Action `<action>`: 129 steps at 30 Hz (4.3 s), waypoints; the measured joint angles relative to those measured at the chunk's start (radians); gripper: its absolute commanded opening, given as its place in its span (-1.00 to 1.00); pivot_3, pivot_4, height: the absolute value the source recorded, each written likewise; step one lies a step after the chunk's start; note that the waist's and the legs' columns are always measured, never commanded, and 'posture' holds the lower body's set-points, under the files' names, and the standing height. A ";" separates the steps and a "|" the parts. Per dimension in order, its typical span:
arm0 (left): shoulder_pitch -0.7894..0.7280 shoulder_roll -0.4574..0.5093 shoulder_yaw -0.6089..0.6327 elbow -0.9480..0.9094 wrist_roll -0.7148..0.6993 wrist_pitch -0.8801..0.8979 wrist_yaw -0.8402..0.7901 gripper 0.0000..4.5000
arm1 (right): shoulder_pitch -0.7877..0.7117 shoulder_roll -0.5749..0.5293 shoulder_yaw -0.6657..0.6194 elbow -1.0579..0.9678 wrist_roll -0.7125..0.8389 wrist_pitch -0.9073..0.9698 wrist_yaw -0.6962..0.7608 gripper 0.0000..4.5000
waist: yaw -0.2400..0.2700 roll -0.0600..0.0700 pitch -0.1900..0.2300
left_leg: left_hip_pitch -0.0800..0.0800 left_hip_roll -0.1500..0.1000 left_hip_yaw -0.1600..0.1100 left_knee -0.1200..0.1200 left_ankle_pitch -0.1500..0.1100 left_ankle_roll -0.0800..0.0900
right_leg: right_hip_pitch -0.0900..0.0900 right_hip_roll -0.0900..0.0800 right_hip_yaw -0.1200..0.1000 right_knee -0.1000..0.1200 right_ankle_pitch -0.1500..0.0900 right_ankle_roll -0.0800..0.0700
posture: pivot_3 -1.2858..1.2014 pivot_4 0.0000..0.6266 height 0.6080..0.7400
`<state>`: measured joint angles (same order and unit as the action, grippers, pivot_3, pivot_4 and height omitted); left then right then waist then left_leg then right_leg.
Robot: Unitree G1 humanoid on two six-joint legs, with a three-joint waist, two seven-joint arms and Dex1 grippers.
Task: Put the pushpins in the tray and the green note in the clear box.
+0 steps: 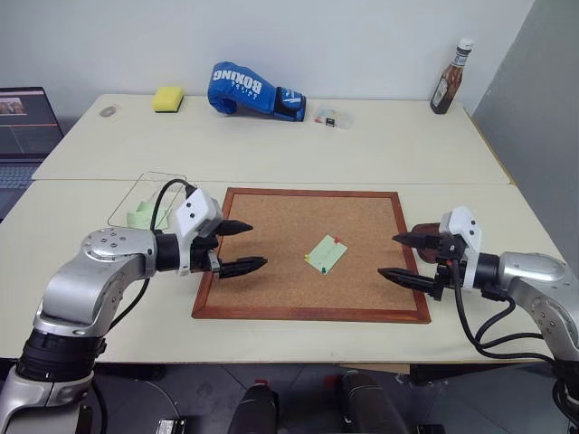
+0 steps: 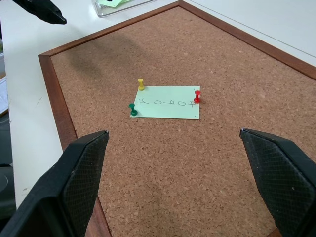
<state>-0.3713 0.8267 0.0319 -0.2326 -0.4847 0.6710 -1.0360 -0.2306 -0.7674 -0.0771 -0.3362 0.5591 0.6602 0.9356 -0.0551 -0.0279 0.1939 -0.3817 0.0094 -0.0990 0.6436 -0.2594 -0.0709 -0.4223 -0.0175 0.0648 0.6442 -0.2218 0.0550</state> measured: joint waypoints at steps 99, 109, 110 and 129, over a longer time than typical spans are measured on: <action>-0.040 -0.270 -0.230 0.365 0.289 -0.367 0.042 -1.00 | -0.361 0.439 0.284 0.665 -0.400 -0.334 -0.143 -0.99 | -0.002 0.005 -0.004 | 0.015 0.000 0.000 0.000 0.000 0.000 | 0.013 0.001 0.001 0.003 0.002 0.002 | 0.03 -0.52 1.00; -0.053 -0.270 -0.240 0.367 0.314 -0.358 0.055 -1.00 | -0.342 0.432 0.265 0.613 -0.380 -0.325 -0.128 -0.99 | -0.002 0.005 -0.004 | 0.015 0.000 0.000 0.000 0.000 0.000 | 0.013 0.001 0.001 0.003 0.002 0.002 | 0.03 -0.52 1.00; -0.055 -0.267 -0.243 0.367 0.318 -0.352 0.057 -1.00 | -0.343 0.430 0.260 0.582 -0.377 -0.324 -0.125 -0.99 | -0.002 0.005 -0.004 | 0.016 0.000 0.000 0.000 0.000 0.000 | 0.013 0.001 0.002 0.003 0.002 0.002 | 0.03 -0.52 1.00; -0.075 -0.264 -0.261 0.381 0.347 -0.350 0.065 -1.00 | -0.325 0.391 0.252 0.408 -0.357 -0.275 -0.130 -0.99 | -0.003 0.007 -0.005 | 0.019 0.001 0.000 0.001 0.002 0.002 | 0.016 0.001 0.002 0.002 -0.001 -0.004 | 0.03 -0.52 1.00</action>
<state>-0.4459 0.5622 -0.2296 0.1482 -0.1374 0.3205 -0.9706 -0.5553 -0.3762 0.1750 0.0714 0.2019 0.3854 0.8054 -0.0577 -0.0209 0.1888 -0.3632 0.0100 -0.0990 0.6442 -0.2578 -0.0687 -0.4067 -0.0161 0.0664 0.6464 -0.2228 0.0513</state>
